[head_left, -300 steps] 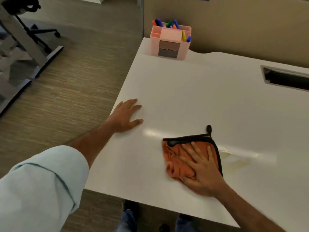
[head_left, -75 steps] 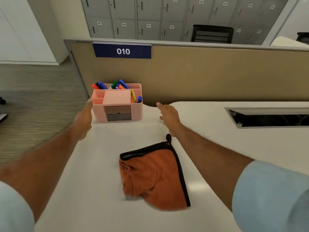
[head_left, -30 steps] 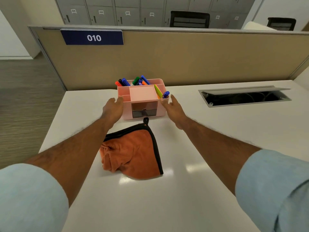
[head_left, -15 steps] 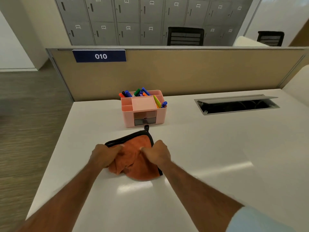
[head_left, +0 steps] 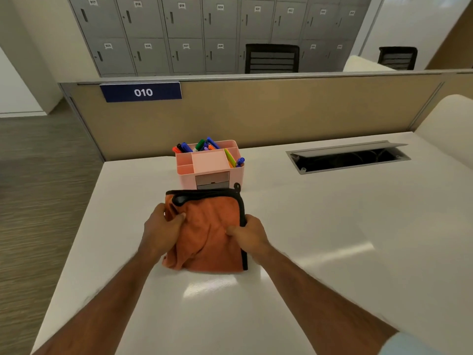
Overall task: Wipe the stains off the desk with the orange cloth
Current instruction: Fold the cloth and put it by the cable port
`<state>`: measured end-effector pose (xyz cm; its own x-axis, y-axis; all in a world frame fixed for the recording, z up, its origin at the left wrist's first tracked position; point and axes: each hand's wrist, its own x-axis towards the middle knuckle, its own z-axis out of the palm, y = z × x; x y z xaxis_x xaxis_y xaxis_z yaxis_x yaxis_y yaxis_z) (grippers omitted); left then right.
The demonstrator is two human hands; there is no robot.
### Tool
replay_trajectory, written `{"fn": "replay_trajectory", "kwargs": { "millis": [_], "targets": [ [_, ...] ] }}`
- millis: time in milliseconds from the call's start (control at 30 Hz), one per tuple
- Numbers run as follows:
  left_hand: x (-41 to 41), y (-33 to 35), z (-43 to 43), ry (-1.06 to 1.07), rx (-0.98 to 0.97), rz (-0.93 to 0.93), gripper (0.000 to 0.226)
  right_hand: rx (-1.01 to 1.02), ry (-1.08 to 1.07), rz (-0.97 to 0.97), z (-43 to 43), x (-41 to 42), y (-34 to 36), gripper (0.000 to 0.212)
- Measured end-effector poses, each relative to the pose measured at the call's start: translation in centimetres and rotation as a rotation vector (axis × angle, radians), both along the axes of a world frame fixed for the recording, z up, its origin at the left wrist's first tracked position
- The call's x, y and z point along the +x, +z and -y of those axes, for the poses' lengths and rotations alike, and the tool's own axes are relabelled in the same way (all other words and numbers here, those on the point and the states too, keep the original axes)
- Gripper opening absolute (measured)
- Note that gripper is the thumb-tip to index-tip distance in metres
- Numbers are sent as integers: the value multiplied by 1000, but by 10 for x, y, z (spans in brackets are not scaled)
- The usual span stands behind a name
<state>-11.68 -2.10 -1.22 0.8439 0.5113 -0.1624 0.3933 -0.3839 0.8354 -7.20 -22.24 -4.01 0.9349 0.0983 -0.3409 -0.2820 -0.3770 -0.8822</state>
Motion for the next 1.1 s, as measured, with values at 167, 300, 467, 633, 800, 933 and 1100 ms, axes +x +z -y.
{"fn": "replay_trajectory", "kwargs": {
  "millis": [167, 300, 467, 633, 800, 933, 1100],
  "targets": [
    [6, 6, 36, -76, 21, 57, 26, 73, -36, 12, 43, -1, 8, 39],
    [16, 4, 69, -138, 16, 60, 35, 85, -94, 25, 89, 10, 21, 52],
    [35, -2, 117, -164, -223, 48, 47, 269, -140, -183, 150, 26, 33, 40],
    [60, -3, 159, -256, -494, -82, 62, 328, -152, -263, 200, 46, 38, 35],
    [86, -11, 200, -474, -571, -139, 87, 192, -214, -80, 247, 77, 35, 43],
    [120, -15, 239, -468, -611, -91, 80, 79, -277, 51, 282, 108, 31, 44],
    [168, -21, 283, -497, -599, -45, 80, -45, -274, 163, 318, 154, 29, 42]
  ]
}}
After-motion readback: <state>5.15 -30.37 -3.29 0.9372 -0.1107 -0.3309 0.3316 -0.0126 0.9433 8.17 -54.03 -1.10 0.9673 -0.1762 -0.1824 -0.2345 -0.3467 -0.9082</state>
